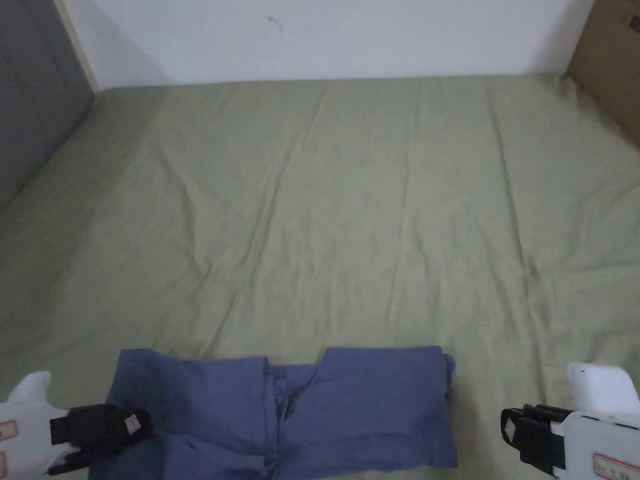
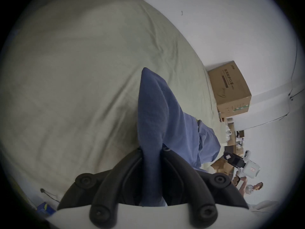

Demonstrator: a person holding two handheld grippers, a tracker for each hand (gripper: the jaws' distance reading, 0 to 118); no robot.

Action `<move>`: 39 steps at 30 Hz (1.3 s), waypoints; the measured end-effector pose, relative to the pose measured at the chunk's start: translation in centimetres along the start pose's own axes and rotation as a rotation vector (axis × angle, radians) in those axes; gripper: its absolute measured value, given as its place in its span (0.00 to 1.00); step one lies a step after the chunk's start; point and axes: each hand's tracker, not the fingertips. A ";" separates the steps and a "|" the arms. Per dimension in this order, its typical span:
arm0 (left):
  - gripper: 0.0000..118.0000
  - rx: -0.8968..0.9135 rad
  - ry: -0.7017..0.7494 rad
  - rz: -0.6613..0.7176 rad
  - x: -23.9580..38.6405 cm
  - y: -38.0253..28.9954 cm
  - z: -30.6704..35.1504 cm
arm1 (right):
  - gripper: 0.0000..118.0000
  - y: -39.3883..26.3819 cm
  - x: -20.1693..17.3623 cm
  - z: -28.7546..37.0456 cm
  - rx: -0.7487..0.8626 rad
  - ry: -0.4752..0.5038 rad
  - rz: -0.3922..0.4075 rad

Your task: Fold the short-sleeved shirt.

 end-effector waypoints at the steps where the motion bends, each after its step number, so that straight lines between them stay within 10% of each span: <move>1: 0.09 0.004 0.007 -0.018 1.0 0.1 0.6 | 0.03 -0.1 0.1 -0.1 -0.001 0.003 -0.002; 20: 0.12 -0.292 -0.116 -0.526 30.4 -7.2 -16.5 | 0.03 -1.8 6.4 2.0 0.023 -0.039 -0.134; 23: 0.78 -0.376 -0.188 -0.476 30.2 -7.7 -19.4 | 0.03 -2.0 7.5 2.0 0.016 -0.056 -0.165; 25: 0.89 -0.321 -0.157 -0.429 29.4 -7.2 -18.7 | 0.03 -2.1 7.9 1.9 0.017 -0.058 -0.176; 30: 0.78 -0.203 -0.112 -0.304 25.6 -4.9 -15.0 | 0.03 -2.3 8.1 1.2 0.008 -0.051 -0.185; 33: 0.05 -0.122 -0.009 -0.298 23.2 -4.5 -13.7 | 0.03 -2.3 7.8 0.6 -0.001 -0.037 -0.187; 39: 0.03 -0.158 0.040 -0.284 22.2 -6.4 -15.6 | 0.03 -2.3 7.2 -0.1 -0.013 -0.015 -0.177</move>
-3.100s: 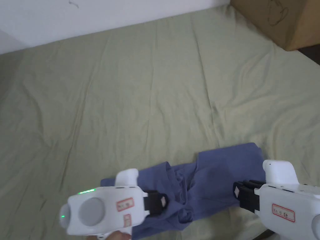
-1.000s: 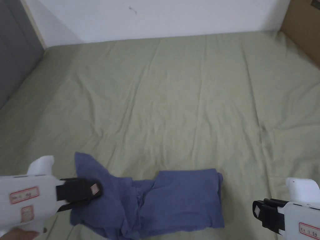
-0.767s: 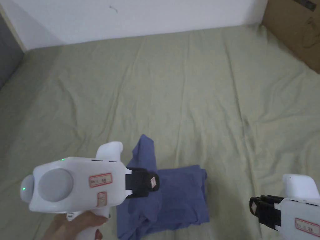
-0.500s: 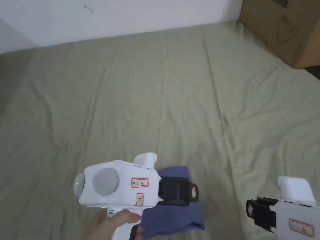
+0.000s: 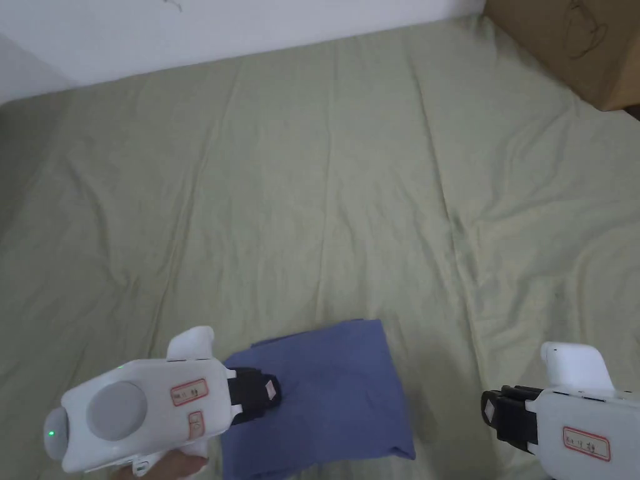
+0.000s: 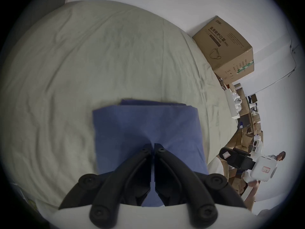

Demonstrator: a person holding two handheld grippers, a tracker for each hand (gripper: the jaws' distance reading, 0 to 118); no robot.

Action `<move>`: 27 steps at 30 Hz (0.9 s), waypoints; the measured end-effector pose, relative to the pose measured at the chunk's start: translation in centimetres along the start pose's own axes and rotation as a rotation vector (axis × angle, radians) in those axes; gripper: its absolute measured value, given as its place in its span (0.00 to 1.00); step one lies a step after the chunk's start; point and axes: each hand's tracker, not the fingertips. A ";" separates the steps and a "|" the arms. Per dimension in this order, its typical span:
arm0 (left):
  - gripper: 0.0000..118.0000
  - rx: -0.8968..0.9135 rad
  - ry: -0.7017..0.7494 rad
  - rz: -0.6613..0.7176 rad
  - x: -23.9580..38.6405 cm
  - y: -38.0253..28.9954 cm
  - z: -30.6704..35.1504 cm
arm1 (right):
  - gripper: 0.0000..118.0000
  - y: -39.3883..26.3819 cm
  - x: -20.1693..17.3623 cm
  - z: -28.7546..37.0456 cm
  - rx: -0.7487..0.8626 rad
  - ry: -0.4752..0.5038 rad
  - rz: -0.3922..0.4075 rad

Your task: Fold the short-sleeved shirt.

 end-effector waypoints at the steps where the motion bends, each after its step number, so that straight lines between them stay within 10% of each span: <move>1: 0.03 -0.005 -0.008 -0.012 0.5 -0.2 -0.6 | 0.03 -0.1 0.0 0.0 -0.002 0.003 0.001; 16: 0.03 -0.189 -0.149 -0.295 12.4 -2.2 -8.3 | 0.03 -0.5 0.8 0.9 -0.016 -0.052 -0.007; 25: 0.03 -0.107 -0.259 -0.189 8.2 -1.8 -2.7 | 0.03 1.4 -2.9 0.7 -0.004 -0.017 0.094; 27: 0.16 -0.055 -0.305 -0.114 5.2 -1.3 0.5 | 0.03 2.1 -4.8 -0.3 -0.004 0.026 0.152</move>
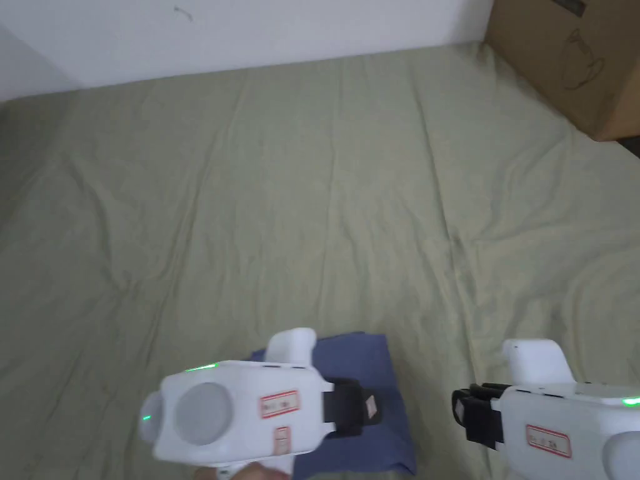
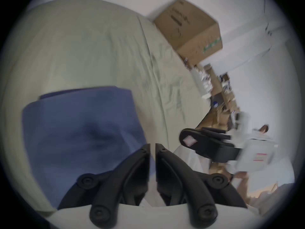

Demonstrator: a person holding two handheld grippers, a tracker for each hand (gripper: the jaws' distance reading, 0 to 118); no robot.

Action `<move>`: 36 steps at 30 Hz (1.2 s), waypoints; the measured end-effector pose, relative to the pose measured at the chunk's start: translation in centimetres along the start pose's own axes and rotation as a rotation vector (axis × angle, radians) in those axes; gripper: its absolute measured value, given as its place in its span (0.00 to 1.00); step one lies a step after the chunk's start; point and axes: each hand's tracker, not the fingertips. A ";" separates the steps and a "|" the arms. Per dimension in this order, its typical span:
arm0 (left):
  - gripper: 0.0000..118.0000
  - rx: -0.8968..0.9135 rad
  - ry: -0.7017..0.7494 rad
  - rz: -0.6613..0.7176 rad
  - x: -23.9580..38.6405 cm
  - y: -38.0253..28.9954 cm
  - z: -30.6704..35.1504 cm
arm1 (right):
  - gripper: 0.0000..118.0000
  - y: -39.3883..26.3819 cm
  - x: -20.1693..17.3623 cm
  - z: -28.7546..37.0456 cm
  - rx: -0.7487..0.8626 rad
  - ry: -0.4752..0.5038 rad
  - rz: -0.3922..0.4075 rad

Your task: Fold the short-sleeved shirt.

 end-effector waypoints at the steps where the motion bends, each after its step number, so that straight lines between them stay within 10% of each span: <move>1: 0.38 0.026 -0.010 0.038 -1.2 0.0 2.0 | 0.03 0.5 -1.1 -0.7 -0.002 0.026 0.025; 4: 0.87 0.099 0.023 0.150 -4.8 -1.3 7.2 | 0.03 1.8 -4.3 -3.5 -0.033 0.065 0.127; 9: 0.87 0.202 0.062 0.336 -10.9 -3.4 11.0 | 0.03 2.4 -7.3 -9.2 -0.119 -0.041 0.260; 16: 0.86 0.157 -0.203 0.527 -17.2 -3.8 6.8 | 0.03 2.1 -6.7 -10.8 -0.147 -0.042 0.211; 23: 0.77 0.070 -0.351 0.531 -17.4 -1.2 -0.8 | 0.03 2.1 -7.4 -10.7 -0.152 -0.071 0.217; 26: 0.32 0.008 -0.254 0.464 -16.9 -0.3 -2.0 | 0.03 2.2 -7.7 -10.5 -0.151 -0.090 0.223; 36: 0.27 -0.018 -0.001 0.242 -19.5 3.0 9.2 | 0.03 4.4 -9.0 -5.6 0.013 -0.092 0.166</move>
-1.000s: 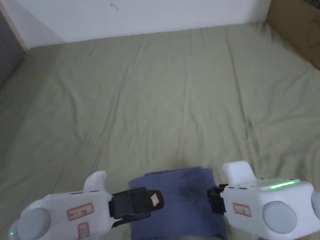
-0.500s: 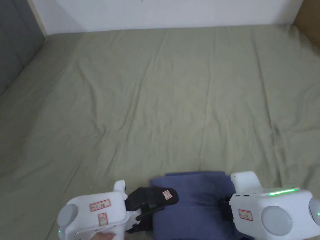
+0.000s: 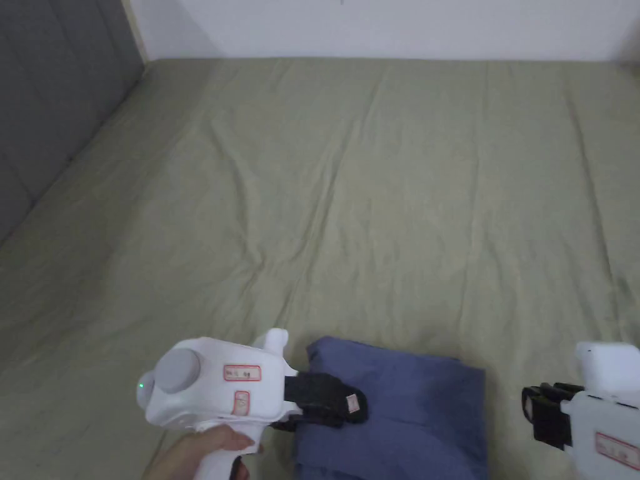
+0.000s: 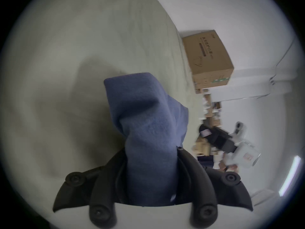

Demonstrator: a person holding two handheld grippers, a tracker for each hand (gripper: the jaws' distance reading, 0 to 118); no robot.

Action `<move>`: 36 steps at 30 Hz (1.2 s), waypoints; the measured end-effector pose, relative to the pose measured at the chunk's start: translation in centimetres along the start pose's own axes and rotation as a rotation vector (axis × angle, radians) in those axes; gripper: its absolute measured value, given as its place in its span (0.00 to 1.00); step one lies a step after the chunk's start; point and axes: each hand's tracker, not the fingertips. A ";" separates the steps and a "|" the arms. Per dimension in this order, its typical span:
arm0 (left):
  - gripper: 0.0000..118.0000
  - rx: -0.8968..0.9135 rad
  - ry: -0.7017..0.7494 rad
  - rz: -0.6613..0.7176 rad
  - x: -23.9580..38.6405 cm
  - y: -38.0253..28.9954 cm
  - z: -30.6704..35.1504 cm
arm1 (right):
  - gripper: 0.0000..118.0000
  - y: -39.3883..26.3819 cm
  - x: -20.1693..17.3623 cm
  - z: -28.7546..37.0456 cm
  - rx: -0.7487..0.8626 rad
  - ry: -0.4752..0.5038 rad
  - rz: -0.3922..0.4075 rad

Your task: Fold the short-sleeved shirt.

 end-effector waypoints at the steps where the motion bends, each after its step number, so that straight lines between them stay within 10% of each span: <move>1: 0.27 0.006 0.084 -0.028 -0.7 0.8 2.5 | 0.03 0.3 -0.1 0.5 0.013 -0.007 0.002; 10: 0.27 -0.075 1.014 -0.258 -7.3 7.4 18.9 | 0.03 0.8 -0.6 1.3 0.045 0.009 -0.029; 18: 0.30 -0.077 0.989 -0.252 -11.1 6.7 20.7 | 0.03 0.0 -0.9 0.5 -0.008 0.003 0.001; 23: 0.84 0.032 1.074 -0.169 -11.3 6.1 23.1 | 0.03 0.0 -0.2 0.7 -0.012 0.003 -0.014; 30: 0.86 0.308 0.970 -0.078 -6.2 3.6 28.3 | 0.03 -0.2 0.0 1.5 0.010 0.027 -0.032; 34: 0.52 0.382 0.789 -0.126 -0.5 0.5 26.6 | 0.03 -0.3 -0.2 2.5 0.049 0.046 -0.033; 36: 0.07 0.433 0.772 -0.155 2.3 -1.4 24.5 | 0.03 -0.3 -0.3 3.2 0.073 0.062 -0.036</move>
